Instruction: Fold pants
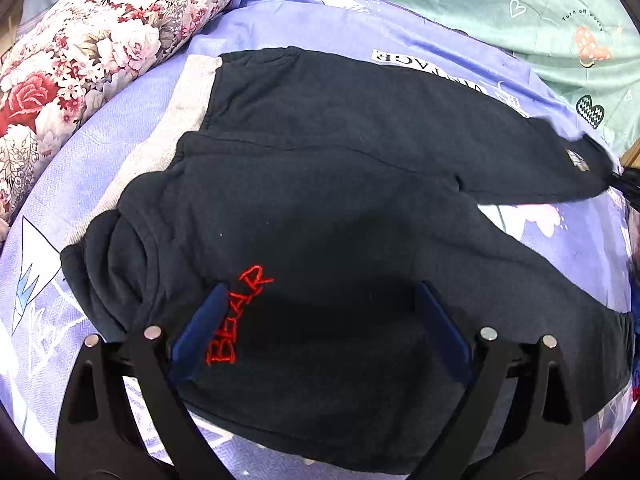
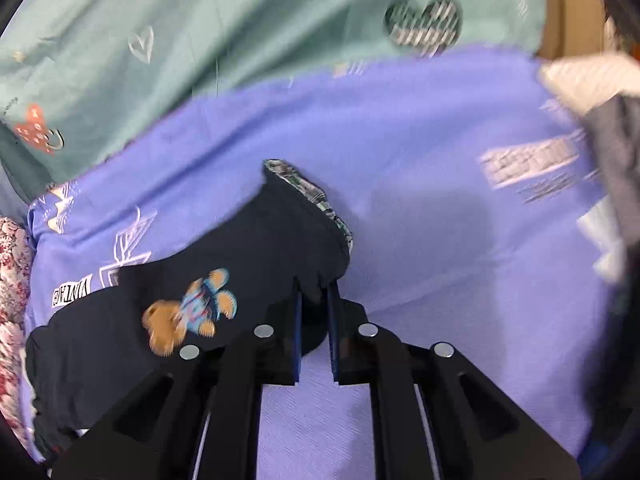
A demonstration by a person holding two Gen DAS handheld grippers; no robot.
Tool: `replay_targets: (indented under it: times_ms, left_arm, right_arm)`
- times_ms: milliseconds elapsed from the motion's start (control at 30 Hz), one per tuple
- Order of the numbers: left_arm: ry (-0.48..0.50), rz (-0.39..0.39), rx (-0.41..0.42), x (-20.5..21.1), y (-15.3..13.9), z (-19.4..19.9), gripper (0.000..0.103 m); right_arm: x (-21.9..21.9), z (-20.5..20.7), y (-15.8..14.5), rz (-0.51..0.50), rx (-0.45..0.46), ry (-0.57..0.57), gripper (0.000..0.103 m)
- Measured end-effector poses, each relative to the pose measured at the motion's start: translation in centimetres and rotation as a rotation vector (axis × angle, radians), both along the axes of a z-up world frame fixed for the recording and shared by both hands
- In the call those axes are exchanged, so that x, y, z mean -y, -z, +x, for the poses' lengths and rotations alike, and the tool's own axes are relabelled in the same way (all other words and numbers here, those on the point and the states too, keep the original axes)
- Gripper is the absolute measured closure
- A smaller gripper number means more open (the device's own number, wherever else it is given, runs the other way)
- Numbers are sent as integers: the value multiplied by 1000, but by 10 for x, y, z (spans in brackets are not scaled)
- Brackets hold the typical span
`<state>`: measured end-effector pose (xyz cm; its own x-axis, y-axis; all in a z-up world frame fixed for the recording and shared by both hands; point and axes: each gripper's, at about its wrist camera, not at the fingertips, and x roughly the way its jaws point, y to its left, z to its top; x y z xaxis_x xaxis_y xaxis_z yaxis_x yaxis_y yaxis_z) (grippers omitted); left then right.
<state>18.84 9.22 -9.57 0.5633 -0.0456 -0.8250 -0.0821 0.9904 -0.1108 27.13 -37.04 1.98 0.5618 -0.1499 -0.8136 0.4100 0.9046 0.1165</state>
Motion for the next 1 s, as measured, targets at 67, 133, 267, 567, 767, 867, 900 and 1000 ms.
replay_targets:
  times_ms: [67, 133, 267, 567, 767, 867, 900, 1000]
  left_arm:
    - [4, -1, -2, -1, 0, 2, 8]
    - [10, 2, -5, -1, 1, 3, 8]
    - [50, 32, -21, 3, -2, 4, 8]
    - [32, 63, 85, -26, -45, 2, 8]
    - [-48, 11, 56, -46, -39, 10, 8]
    - [-62, 38, 24, -48, -30, 18, 8]
    - [-64, 39, 16, -49, -28, 20, 8]
    - [-62, 44, 36, -53, -36, 33, 8]
  right_arm:
    - [5, -22, -8, 7, 3, -3, 92]
    - [9, -42, -2, 15, -36, 6, 91]
    - [8, -53, 40, -67, -259, -15, 53]
    - [23, -15, 10, 20, -7, -25, 69]
    - [17, 28, 47, 82, -99, -84, 90]
    - [33, 26, 41, -205, -124, 99, 77]
    - [35, 20, 37, -221, -117, 143, 58]
    - [8, 12, 21, -128, -33, 20, 64]
